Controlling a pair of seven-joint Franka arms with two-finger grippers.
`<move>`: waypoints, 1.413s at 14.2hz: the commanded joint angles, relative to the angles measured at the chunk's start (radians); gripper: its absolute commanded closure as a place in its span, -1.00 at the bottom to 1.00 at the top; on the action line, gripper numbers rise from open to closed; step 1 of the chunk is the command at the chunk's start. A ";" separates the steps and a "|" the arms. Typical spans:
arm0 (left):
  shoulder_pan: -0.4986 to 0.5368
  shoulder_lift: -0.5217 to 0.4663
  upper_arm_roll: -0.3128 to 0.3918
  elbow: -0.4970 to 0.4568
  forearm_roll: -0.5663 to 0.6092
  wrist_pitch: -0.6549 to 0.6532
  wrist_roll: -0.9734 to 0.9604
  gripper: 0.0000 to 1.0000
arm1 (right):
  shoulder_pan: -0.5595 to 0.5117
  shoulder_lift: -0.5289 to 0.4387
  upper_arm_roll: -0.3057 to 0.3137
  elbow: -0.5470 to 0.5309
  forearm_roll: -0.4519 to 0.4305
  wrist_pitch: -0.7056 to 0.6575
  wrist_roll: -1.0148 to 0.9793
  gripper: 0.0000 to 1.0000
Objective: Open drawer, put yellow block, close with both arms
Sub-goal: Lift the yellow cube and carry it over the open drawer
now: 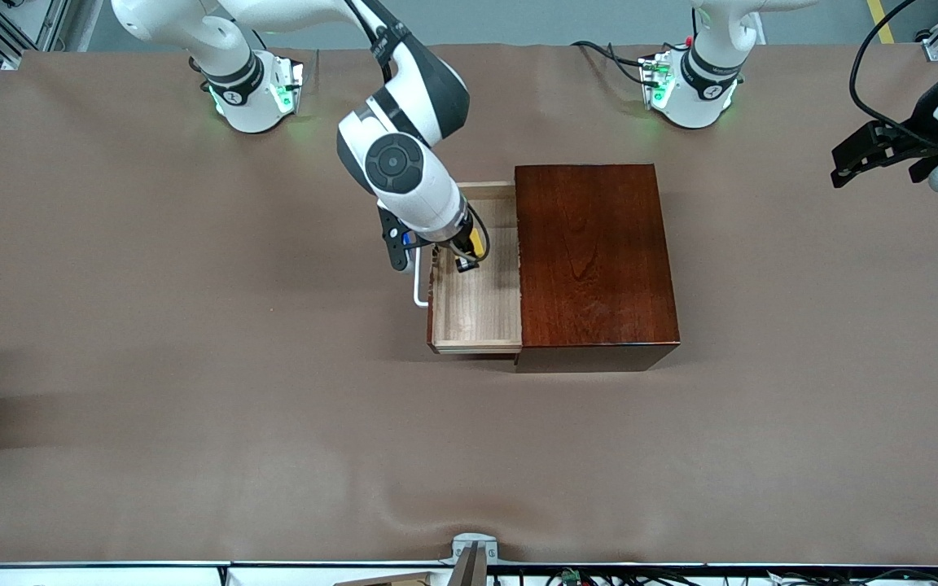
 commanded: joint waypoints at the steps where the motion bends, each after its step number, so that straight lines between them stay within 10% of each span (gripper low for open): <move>1: 0.015 -0.014 -0.007 0.001 -0.009 -0.012 0.021 -1.00 | 0.019 0.023 -0.013 0.005 0.013 0.018 0.033 1.00; 7: 0.015 -0.010 -0.007 0.001 -0.009 -0.009 0.021 -1.00 | 0.032 0.053 -0.015 0.008 0.001 0.058 0.037 0.95; 9: 0.015 -0.010 -0.007 0.001 -0.009 -0.009 0.021 -1.00 | 0.020 0.053 -0.015 0.008 0.010 0.049 0.043 -0.41; 11: 0.015 -0.008 -0.007 0.001 -0.009 -0.008 0.021 -1.00 | 0.017 0.048 -0.016 0.011 0.012 0.046 0.062 -1.00; 20: 0.022 -0.007 -0.007 0.002 -0.009 -0.006 0.021 -1.00 | -0.075 0.036 -0.019 0.234 0.003 -0.247 0.076 -1.00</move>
